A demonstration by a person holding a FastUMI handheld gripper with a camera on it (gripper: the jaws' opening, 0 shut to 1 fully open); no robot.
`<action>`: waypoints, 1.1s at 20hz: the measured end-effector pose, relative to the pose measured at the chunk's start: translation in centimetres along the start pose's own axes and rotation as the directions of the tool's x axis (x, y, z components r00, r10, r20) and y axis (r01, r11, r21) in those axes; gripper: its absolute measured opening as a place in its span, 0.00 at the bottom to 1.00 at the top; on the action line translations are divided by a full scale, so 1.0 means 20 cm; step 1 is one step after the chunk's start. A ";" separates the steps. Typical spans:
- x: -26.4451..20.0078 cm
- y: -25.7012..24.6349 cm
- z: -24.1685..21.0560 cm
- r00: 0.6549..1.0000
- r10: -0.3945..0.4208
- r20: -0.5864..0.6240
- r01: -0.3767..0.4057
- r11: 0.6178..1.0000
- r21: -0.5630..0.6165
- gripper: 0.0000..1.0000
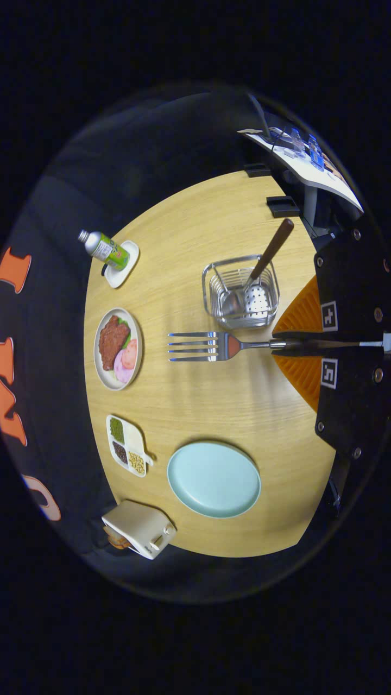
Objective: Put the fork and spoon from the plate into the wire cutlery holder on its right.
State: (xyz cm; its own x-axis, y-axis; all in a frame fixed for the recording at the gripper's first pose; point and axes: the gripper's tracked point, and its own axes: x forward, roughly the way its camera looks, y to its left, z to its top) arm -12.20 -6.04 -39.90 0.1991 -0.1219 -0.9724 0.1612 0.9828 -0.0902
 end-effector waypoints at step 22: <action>0.44 -0.19 0.14 0.983 0.147 0.109 -0.136 0.986 -0.100 0.04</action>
State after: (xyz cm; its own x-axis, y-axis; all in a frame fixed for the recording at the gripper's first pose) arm -8.27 -11.30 -47.48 0.3247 0.0094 -0.9458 0.0355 0.9991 0.0221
